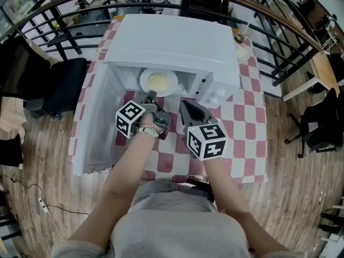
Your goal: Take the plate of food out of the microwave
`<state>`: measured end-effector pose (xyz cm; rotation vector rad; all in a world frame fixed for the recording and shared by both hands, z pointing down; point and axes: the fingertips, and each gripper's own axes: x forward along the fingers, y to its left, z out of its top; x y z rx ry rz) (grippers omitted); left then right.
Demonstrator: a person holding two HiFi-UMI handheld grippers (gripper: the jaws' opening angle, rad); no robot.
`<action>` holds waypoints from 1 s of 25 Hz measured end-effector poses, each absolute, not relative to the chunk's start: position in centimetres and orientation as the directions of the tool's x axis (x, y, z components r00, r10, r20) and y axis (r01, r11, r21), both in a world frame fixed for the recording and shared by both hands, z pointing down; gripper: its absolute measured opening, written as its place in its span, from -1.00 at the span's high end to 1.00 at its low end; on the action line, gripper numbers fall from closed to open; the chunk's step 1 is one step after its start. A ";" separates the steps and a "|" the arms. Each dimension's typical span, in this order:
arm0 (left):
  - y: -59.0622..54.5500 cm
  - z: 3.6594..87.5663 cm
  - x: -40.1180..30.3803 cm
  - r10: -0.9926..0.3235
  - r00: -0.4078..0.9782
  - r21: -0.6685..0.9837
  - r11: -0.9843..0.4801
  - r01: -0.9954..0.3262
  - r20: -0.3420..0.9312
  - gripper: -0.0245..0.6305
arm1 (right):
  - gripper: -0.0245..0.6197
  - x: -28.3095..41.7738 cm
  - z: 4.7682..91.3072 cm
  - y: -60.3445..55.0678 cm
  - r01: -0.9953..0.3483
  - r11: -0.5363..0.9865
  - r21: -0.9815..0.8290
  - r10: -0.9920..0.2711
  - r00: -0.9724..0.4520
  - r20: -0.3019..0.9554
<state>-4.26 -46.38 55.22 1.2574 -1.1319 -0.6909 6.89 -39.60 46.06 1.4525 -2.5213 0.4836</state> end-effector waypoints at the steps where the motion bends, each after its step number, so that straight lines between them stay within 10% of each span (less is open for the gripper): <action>1: -46.1 55.1 -4.2 -0.901 0.340 0.960 0.224 -0.167 0.269 0.87 | 0.85 6.9 45.9 -39.4 -0.865 0.468 -0.181 -0.804 -0.502 0.320; 25: -39.6 51.5 -4.0 -0.938 0.300 0.984 0.148 -0.099 0.171 0.88 | 0.85 8.2 44.4 -33.9 -0.864 0.471 -0.180 -0.821 -0.504 0.270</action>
